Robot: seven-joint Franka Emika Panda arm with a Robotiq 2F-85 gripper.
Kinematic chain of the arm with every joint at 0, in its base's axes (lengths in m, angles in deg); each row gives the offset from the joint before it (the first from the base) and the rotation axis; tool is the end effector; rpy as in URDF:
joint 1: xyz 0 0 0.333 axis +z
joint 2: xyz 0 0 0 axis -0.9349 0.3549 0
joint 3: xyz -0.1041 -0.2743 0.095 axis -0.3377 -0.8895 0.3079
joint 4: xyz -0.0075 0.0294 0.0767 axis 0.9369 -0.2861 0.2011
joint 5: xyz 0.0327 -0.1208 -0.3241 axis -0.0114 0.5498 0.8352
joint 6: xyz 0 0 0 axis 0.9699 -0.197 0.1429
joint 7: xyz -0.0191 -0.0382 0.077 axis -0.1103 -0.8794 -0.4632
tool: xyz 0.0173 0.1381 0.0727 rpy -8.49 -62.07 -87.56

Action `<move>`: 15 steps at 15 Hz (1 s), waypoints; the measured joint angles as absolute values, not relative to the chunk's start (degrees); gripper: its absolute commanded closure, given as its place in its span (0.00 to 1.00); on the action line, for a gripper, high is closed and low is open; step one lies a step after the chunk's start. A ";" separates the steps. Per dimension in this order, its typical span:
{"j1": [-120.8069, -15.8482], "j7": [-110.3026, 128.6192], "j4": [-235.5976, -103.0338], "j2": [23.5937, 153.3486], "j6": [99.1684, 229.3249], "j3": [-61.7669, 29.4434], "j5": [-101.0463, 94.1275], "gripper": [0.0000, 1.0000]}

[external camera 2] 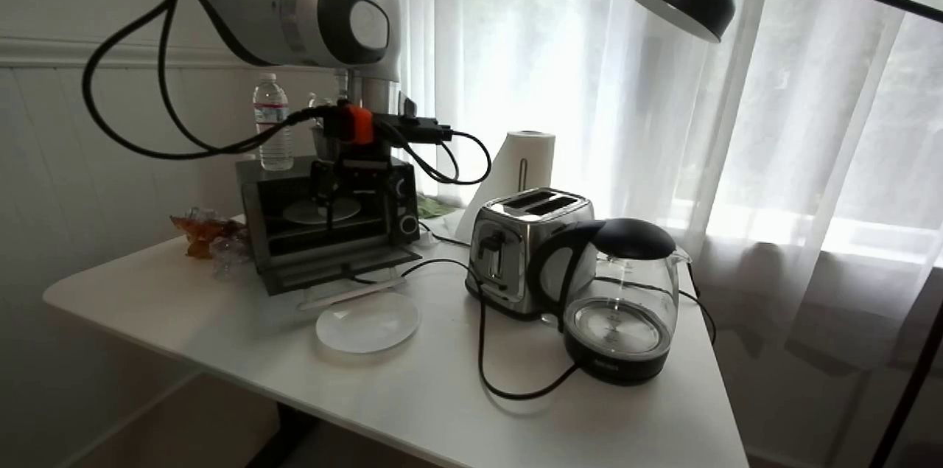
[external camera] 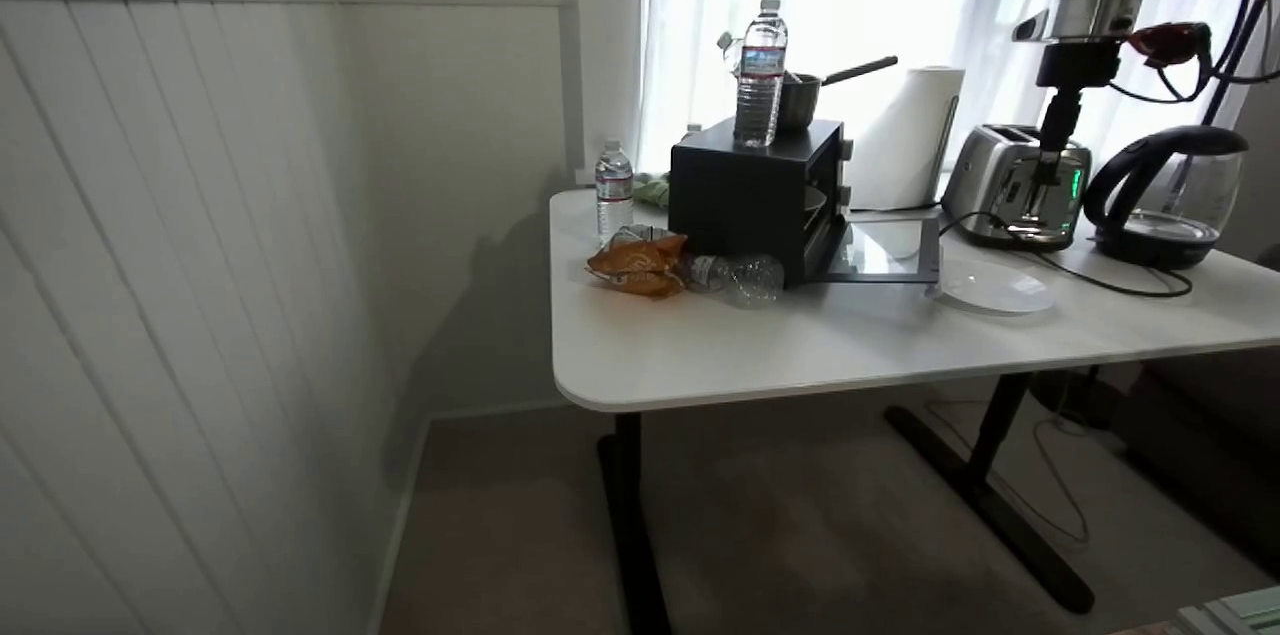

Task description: Close the oven door

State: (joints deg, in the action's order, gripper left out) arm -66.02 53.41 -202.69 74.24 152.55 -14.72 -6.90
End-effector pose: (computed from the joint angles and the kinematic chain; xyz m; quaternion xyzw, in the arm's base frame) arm 0.4843 0.0064 0.3308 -0.9387 -0.3419 0.0413 0.0176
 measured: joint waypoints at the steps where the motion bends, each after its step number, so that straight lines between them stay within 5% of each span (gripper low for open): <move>1: -66.00 53.42 -202.52 74.27 152.55 -14.69 -6.91 0.00; 15: -71.94 67.54 -202.20 87.74 163.50 -11.33 -14.55 0.00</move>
State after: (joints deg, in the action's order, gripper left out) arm -71.94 67.54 -202.20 87.74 163.50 -11.33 -14.55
